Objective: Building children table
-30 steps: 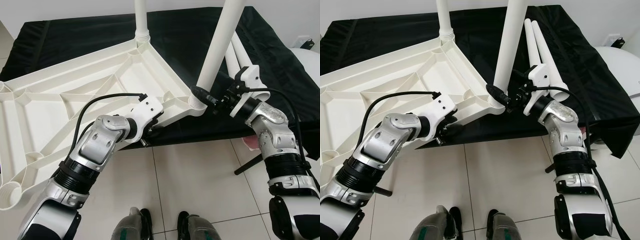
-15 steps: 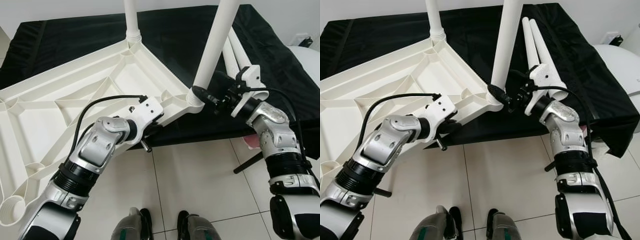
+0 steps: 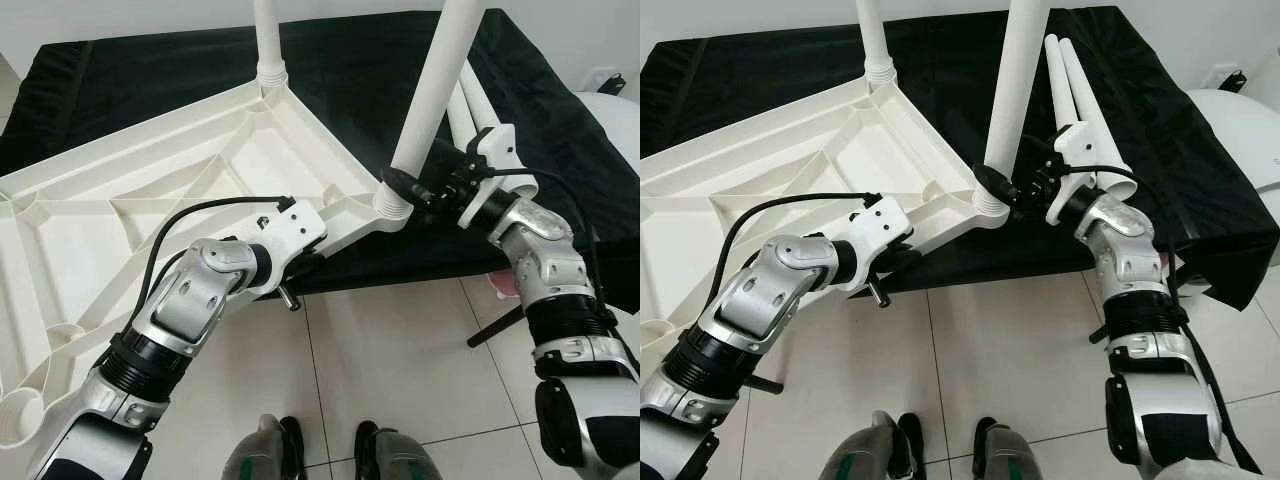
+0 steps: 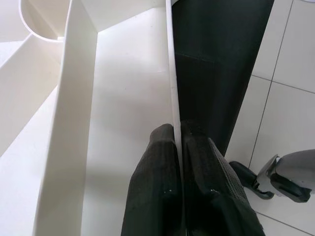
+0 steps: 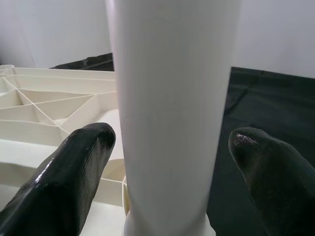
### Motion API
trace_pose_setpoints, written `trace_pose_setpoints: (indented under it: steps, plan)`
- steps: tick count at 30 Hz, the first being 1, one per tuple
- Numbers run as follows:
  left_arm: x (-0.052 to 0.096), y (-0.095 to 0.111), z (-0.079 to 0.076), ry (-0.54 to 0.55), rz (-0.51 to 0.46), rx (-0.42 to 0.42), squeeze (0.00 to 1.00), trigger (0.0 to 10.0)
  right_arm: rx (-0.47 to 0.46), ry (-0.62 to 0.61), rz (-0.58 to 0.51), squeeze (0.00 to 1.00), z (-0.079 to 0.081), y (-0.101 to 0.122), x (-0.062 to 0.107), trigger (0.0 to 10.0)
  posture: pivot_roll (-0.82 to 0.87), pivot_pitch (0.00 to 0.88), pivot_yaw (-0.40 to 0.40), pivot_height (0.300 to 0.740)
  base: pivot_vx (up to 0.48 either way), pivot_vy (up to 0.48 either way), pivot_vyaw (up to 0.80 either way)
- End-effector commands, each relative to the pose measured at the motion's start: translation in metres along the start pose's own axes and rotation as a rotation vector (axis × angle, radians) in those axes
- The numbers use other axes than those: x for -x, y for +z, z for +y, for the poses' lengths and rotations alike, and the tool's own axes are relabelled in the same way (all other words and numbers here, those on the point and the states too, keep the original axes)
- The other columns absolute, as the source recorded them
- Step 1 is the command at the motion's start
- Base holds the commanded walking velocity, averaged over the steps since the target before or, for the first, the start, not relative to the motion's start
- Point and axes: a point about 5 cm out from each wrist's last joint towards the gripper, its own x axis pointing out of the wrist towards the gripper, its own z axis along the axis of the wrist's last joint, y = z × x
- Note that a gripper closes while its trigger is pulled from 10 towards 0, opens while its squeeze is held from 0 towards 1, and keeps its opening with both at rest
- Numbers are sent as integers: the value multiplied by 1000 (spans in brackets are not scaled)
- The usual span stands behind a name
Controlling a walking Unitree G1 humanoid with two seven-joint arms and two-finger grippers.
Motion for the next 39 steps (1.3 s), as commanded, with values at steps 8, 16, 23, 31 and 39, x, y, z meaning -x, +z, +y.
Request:
trace_pose_setpoints:
  steps: [8, 16, 23, 31, 39]
  plan:
    - [-2, -6, -8, -13, 25, -26, 0, 10000, -11, 5, -9, 0, 4, -2, -9, 10000, -71, 180, 31, 740, 0, 0, 0]
    - [-1, -5, -9, -11, 21, -26, 0, 10000, -7, -16, 38, 0, 1, -8, -5, 10000, -70, 178, 27, 740, 0, 0, 0]
    - [-3, -4, -8, -9, 17, -27, 0, 10000, 1, -41, 46, 0, -2, -8, -3, 10000, -82, 180, 28, 740, 0, 0, 0]
    - [-3, -3, -7, -5, 16, -28, 0, 10000, -14, -62, 46, 0, -1, -8, -3, 4941, -84, 189, 30, 740, 0, 0, 0]
    - [-2, -3, -6, -1, 16, -27, 0, 10000, -26, -74, 43, 0, 2, -9, -6, 10000, -82, 193, 28, 740, 0, 0, 0]
